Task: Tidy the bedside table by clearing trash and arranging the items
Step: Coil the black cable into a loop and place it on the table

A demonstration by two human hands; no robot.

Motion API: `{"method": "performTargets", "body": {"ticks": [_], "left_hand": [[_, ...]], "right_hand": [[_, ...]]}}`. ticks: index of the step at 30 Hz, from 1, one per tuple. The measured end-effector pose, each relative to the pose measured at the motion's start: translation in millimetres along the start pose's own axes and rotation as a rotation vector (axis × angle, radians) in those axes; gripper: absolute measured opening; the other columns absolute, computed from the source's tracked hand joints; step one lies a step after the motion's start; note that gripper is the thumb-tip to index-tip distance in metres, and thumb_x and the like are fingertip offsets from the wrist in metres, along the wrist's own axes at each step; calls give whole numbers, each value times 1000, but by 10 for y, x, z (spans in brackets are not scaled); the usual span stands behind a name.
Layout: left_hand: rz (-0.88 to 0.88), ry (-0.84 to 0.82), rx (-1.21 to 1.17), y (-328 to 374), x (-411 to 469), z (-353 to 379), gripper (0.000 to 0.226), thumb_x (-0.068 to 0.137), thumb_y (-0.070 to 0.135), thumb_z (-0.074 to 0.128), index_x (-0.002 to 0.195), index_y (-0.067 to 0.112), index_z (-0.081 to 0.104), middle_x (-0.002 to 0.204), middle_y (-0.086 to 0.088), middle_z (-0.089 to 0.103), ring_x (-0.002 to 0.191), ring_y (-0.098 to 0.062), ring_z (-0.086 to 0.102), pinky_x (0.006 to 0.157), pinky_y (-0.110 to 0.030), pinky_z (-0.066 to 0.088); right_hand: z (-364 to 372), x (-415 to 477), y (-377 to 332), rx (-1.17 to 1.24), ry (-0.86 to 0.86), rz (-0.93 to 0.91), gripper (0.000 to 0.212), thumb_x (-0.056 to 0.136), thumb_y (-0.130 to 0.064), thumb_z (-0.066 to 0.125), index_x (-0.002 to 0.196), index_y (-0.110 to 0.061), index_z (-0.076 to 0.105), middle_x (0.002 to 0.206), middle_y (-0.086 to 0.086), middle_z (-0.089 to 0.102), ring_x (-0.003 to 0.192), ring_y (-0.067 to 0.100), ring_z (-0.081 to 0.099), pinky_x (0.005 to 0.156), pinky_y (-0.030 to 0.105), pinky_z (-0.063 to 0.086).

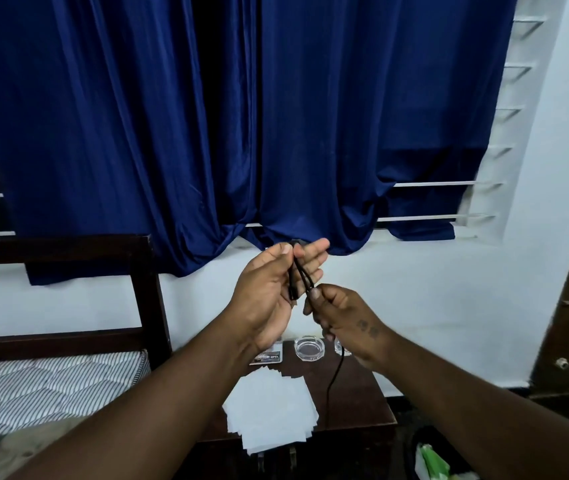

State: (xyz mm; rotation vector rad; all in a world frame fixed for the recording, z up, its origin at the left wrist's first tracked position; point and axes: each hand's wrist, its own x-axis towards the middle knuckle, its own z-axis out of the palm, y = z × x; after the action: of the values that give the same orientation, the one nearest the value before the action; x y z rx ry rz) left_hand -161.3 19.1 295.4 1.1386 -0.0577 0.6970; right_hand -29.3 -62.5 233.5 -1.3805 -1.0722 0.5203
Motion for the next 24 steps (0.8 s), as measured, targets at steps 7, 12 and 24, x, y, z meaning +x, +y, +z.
{"method": "performTargets", "body": {"ticks": [7,12,24], "left_hand": [[42,86,440,-78,109,-309,27,109,18,41,89,14,57,121,-4,76,116,-18,58,104,-42,36],[35,28,675,-116,89,-405,31,109,17,43,85,17,62,103,2,79,107,-13,69,94,-39,49],[-16,-104,728,-35,36,-289,43,109,15,41,81,29,70,75,-5,71,69,-12,48,61,-11,39]], "right_hand": [[-23,-153,-112,-292,-186,-80,38,108,-38,44,87,-15,66,56,-14,45,49,0,36,48,12,33],[-83,-90,-328,-446,-233,-157,26,105,-35,50,88,-25,67,75,-8,62,64,5,47,66,22,41],[-321,149,-619,-548,-63,-307,20,94,-35,68,79,-21,68,78,-12,75,75,0,67,73,22,53]]}}
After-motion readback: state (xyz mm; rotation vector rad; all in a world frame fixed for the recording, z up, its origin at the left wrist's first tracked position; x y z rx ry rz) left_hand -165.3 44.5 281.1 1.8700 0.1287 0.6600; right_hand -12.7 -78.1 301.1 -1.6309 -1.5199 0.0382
